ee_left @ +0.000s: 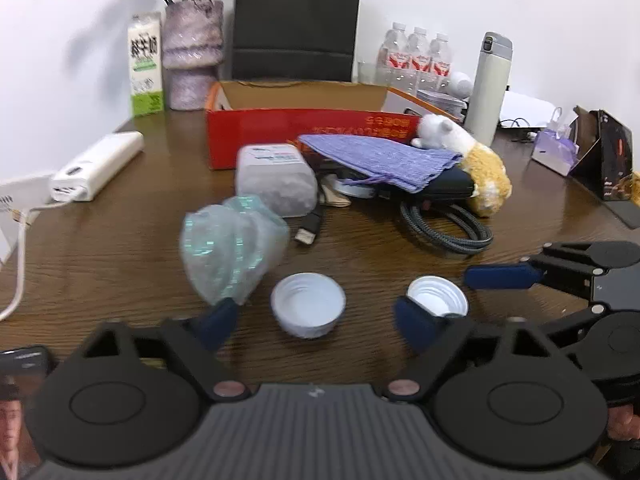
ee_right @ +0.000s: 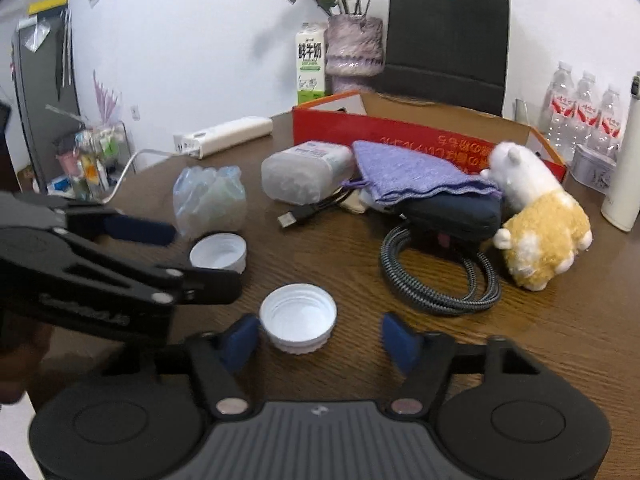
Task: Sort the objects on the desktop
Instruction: 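Grasp the white bottle cap with the left gripper and lift it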
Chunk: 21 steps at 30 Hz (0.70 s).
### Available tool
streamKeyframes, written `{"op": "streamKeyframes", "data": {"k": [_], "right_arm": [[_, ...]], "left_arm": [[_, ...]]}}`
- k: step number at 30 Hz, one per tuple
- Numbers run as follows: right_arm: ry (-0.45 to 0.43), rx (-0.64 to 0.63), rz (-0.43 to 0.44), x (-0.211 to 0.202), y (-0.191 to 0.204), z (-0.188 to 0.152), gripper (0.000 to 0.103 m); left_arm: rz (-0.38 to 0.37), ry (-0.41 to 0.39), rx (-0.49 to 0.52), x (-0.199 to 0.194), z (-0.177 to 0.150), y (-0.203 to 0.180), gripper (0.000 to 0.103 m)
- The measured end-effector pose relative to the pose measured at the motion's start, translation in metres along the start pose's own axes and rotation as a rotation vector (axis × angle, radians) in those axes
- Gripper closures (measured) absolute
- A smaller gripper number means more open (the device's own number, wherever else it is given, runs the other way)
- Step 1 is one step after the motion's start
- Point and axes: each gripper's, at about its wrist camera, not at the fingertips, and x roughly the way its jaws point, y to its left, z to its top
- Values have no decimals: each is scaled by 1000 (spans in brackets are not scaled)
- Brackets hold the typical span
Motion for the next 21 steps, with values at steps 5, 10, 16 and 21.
{"op": "streamKeyframes", "data": {"k": [5,10,16,21], "right_arm": [[1,-4,-21,-2,-6,0,65],[8,23,-111,-17,-24,-9,65],[-30,51,-145,-43,-35,-14,65],[-177,10,-117,-64,-43,22,65]], "left_arm": [[0,27,-49,12,3,-6,62],[-30,-18,-87,-2,1,-17,62],[-30,-87,-84,-26,14,-29,62],[-48,-141,-37,-41,73,-10,62]]}}
